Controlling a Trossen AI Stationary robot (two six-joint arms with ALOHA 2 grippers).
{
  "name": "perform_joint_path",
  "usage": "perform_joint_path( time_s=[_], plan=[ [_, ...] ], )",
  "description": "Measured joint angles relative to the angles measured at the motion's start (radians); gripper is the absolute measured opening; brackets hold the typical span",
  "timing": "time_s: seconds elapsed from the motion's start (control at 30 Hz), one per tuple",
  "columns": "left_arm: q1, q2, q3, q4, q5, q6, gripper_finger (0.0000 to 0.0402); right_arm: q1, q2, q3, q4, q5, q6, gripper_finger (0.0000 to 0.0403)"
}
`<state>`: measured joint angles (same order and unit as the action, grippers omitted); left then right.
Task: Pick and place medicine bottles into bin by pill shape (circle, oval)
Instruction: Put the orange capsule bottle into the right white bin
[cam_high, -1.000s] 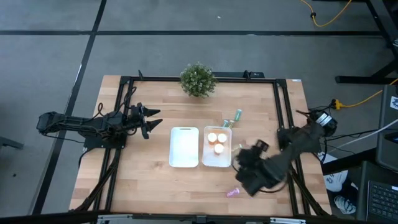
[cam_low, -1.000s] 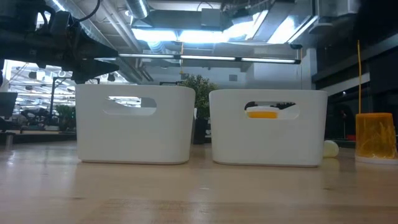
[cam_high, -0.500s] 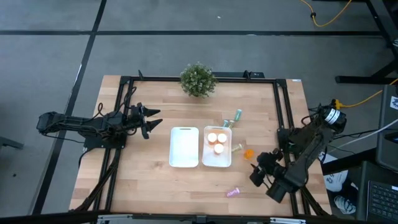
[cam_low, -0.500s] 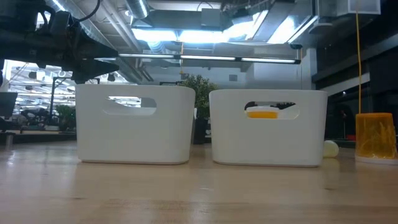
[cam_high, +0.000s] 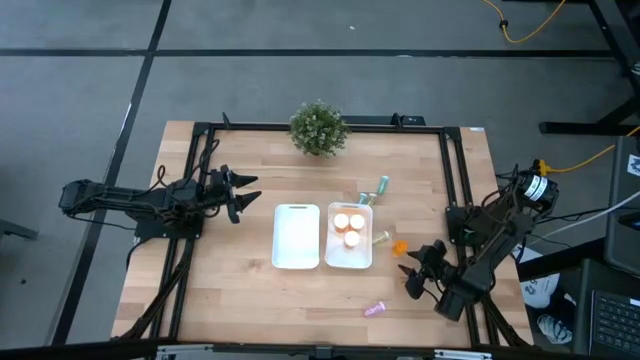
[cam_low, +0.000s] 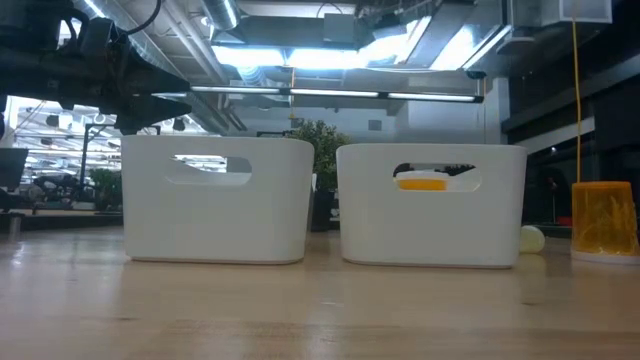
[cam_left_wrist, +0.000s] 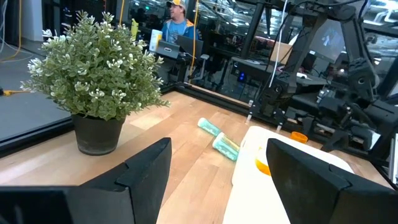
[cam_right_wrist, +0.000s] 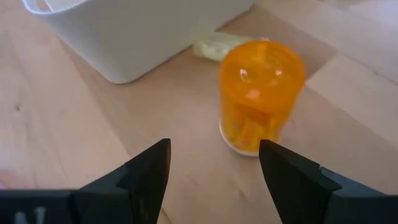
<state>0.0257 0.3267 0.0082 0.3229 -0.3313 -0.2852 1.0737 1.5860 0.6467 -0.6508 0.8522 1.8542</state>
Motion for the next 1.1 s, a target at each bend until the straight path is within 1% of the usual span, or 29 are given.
perform_joint_path(
  time_s=[0.27,0.7,1.1],
  plan=[
    [0.0,0.0,0.0,0.0,0.0,0.0,0.0255,0.0,0.004,-0.032,0.026,0.012,-0.031,0.0245],
    [0.0,0.0,0.0,0.0,0.0,0.0,0.0255,-0.003,0.083,-0.032,0.027,0.011,-0.05,0.0245],
    [0.0,0.0,0.0,0.0,0.0,0.0,0.0255,-0.005,0.084,-0.032,0.023,0.022,-0.049,0.0246]
  ],
)
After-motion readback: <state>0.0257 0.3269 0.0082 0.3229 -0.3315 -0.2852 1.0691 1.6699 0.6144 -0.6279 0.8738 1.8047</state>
